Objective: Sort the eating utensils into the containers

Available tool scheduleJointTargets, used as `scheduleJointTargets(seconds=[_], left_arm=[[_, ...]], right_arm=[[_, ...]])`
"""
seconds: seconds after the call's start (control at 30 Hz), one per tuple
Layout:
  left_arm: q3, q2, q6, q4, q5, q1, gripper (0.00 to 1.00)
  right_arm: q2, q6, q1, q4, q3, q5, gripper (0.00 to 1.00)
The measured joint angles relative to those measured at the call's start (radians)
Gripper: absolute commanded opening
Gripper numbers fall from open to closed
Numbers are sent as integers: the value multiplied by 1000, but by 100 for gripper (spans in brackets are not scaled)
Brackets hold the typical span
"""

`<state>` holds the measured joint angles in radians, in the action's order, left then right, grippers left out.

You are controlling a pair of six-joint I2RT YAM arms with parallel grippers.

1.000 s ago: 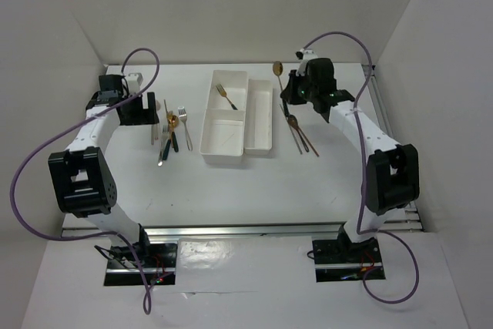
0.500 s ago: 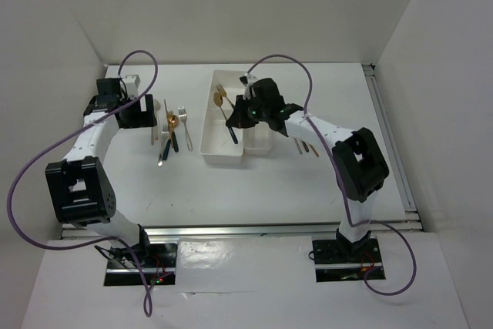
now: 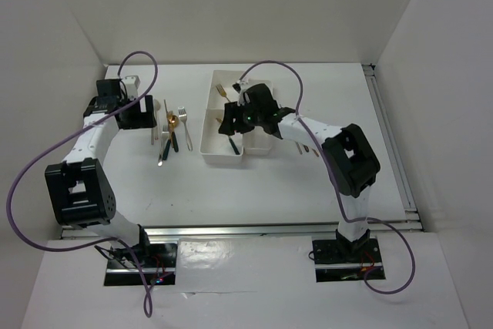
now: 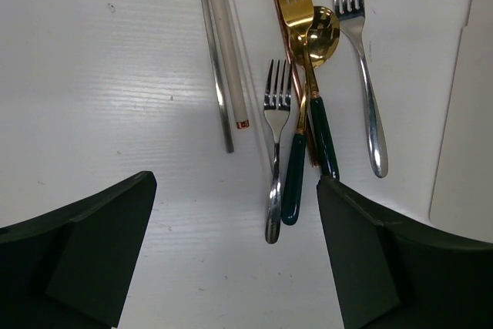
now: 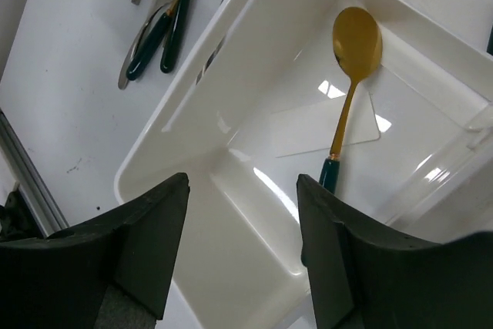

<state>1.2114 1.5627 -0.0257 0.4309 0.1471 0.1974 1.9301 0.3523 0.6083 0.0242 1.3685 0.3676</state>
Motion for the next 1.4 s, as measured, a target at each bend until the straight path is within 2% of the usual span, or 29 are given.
scheduleJointTargets(seconds=[0.1, 0.23, 0.27, 0.37, 0.53, 0.63, 0.67, 0.7, 0.8, 1.0, 1.4], left_arm=[[-16, 0, 1, -3, 0, 0, 100], [-30, 21, 15, -3, -5, 0, 88], [-26, 39, 19, -1, -5, 0, 80], [2, 123, 18, 6, -11, 0, 66], [14, 220, 3, 27, 8, -21, 35], [35, 253, -10, 41, 18, -48, 40], [41, 259, -11, 41, 20, -58, 47], [43, 261, -14, 40, 24, -66, 49], [39, 260, -27, 44, 32, -72, 52], [-35, 247, -30, 58, 21, -78, 52], [-58, 239, -31, 56, -20, -130, 37]], right_arm=[[-3, -30, 1, -6, 0, -4, 66], [-42, -81, 1, -2, 0, -20, 66], [-59, -93, 0, -2, 0, -23, 66], [-126, -128, -10, -3, 0, -32, 66], [-203, -163, -66, -3, 2, -39, 66], [-219, -173, -117, -3, 1, -43, 66], [-220, -176, -133, -2, -1, -46, 66], [-220, -180, -145, -1, -3, -48, 66], [-221, -190, -171, 4, -12, -50, 65], [-221, -191, -197, 14, -24, -47, 65], [-221, -190, -217, 23, -24, -31, 64]])
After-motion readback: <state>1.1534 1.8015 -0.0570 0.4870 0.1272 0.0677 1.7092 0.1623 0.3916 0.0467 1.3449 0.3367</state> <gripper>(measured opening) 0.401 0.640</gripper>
